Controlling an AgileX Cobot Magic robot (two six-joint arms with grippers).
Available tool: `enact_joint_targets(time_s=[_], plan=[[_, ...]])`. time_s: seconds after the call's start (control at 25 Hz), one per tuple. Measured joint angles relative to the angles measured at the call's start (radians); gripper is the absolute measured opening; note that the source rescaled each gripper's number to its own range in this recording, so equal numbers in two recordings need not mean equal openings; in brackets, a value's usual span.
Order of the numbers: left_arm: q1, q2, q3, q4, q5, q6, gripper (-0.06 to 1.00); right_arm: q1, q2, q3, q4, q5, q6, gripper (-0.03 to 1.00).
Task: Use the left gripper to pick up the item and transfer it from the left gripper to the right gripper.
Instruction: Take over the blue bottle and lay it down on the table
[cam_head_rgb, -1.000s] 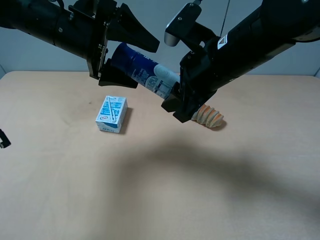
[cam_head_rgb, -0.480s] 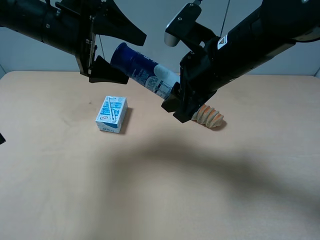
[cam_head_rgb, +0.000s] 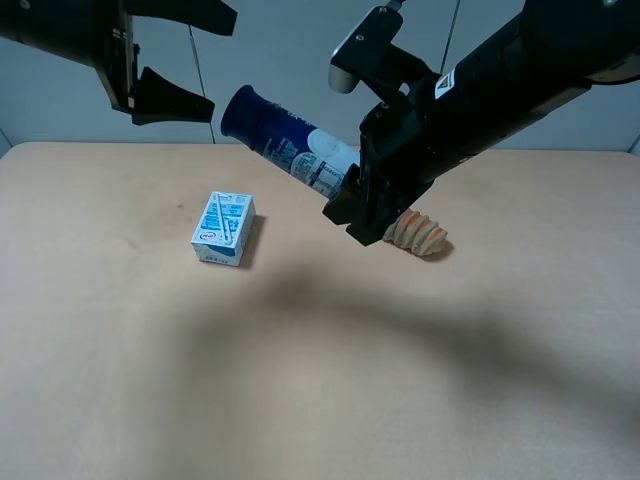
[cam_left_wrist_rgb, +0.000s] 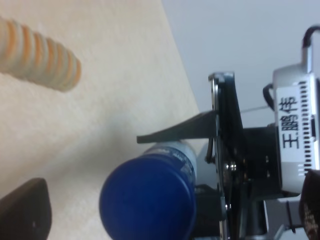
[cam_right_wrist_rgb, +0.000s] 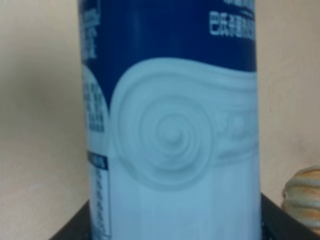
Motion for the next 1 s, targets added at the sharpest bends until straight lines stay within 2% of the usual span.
enact_joint_targets(time_s=[0.16,0.4,1.0], plan=[[0.059,-0.049,-0.001,0.036,0.000,0.000,1.00,0.000,0.000,0.000,0.000,0.000,0.000,0.00],[0.124,-0.152,-0.001,0.168,0.000,-0.010,1.00,0.000,0.000,0.000,0.000,0.000,0.005,0.00],[0.135,-0.486,0.000,0.555,-0.034,-0.186,1.00,0.000,0.000,0.000,0.001,0.003,0.022,0.00]])
